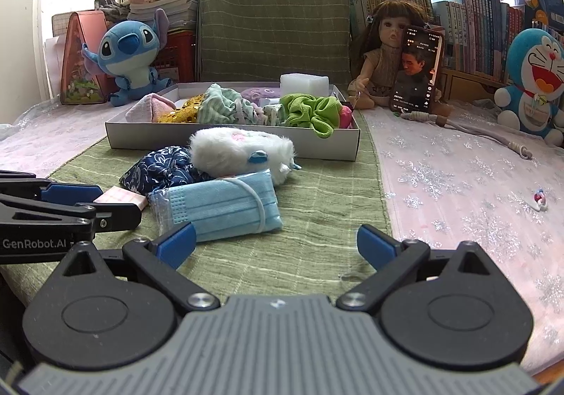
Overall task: Organize soft objects
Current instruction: 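Lower the left gripper onto the pink tissue packet and close it, then grasp the blue face mask with right gripper while left gripper lifts the pink packet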
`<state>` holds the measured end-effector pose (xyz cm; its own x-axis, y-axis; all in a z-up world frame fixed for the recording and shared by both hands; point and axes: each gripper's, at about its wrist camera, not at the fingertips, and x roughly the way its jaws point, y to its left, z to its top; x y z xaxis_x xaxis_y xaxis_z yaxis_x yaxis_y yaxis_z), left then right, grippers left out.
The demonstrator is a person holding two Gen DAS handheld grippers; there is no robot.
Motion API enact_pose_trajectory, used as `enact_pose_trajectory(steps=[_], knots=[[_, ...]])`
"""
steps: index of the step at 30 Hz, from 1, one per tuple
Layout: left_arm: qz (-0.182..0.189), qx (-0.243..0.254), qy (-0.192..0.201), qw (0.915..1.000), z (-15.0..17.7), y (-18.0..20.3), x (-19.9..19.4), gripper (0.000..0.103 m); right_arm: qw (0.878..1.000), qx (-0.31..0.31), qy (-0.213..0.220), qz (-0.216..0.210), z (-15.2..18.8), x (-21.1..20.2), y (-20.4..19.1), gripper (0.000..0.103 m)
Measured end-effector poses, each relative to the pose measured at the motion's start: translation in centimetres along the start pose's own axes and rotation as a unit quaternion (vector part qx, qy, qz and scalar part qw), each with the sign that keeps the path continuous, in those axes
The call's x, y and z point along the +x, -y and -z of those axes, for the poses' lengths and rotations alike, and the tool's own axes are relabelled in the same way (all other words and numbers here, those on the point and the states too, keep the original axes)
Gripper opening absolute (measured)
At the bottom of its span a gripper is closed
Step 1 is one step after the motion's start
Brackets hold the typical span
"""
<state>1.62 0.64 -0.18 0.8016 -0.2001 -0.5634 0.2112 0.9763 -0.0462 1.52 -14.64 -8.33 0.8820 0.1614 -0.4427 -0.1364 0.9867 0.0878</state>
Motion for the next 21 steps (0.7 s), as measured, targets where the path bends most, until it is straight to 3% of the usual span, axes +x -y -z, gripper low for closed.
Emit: enact_pose_trajectory(steps=[4, 21], knots=[[-0.001, -0.001, 0.002, 1.0000, 0.0, 0.0, 0.0, 0.040, 1.000, -0.008, 0.003, 0.000, 0.0, -0.2, -0.1, 0.102], [-0.022, -0.038, 0.020, 0.9988, -0.7, -2.0, -0.7, 0.040, 0.998, -0.041, -0.001, -0.037, -0.1, 0.5, -2.9, 0.102]])
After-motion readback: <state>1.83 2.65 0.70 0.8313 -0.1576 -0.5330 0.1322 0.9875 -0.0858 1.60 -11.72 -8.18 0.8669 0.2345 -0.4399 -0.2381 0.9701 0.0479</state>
